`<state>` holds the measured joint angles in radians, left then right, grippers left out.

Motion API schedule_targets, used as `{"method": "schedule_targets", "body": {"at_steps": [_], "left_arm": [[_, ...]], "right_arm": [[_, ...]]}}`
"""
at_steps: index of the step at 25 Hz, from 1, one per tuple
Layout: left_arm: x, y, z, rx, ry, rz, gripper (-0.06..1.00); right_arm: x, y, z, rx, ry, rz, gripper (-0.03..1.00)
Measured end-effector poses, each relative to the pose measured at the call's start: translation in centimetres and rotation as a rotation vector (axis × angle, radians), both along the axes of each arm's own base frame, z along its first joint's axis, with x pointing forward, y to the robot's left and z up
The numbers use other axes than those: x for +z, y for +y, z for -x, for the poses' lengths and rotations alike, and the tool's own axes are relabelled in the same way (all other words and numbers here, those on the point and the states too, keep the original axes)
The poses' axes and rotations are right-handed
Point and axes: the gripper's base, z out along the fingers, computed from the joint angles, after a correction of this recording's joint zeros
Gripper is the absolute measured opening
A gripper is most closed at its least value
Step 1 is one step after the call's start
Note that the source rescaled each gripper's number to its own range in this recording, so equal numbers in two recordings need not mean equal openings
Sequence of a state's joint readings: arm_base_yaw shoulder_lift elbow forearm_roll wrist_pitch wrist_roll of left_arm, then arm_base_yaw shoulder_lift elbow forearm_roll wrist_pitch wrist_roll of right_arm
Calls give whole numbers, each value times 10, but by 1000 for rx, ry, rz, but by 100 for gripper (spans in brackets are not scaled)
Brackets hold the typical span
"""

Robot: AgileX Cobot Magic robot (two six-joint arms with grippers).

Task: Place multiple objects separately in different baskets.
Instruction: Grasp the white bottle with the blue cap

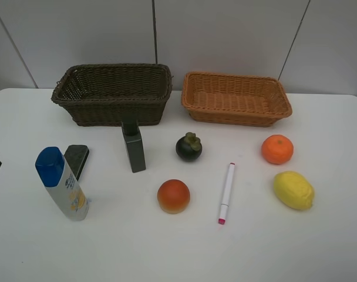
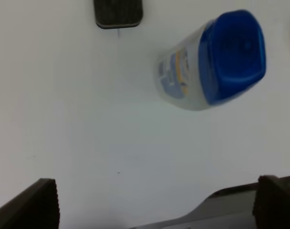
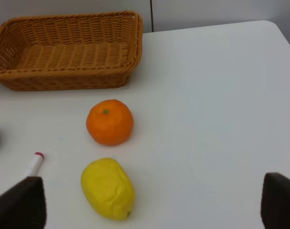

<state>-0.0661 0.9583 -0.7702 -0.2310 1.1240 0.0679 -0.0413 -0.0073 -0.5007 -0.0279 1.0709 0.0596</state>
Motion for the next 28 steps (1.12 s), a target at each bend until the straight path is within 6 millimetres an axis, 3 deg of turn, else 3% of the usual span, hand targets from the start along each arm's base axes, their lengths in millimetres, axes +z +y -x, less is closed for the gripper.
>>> {"method": "schedule_targets", "body": {"at_steps": [10,15,19,28], "left_arm": [[-3,-12,-46,-20,149,87,100],[-4,-18,-52,-28,177,127,100],[-9,-34,-52,-79,207,117,100],[-29,-67,-55,-76,267,-35,100]], "right_arm": [[0,0,0,0,0,0,100],[0,0,0,0,0,0,100],[0,0,0,0,0,0,100],[0,0,0,0,0,0,100]]}}
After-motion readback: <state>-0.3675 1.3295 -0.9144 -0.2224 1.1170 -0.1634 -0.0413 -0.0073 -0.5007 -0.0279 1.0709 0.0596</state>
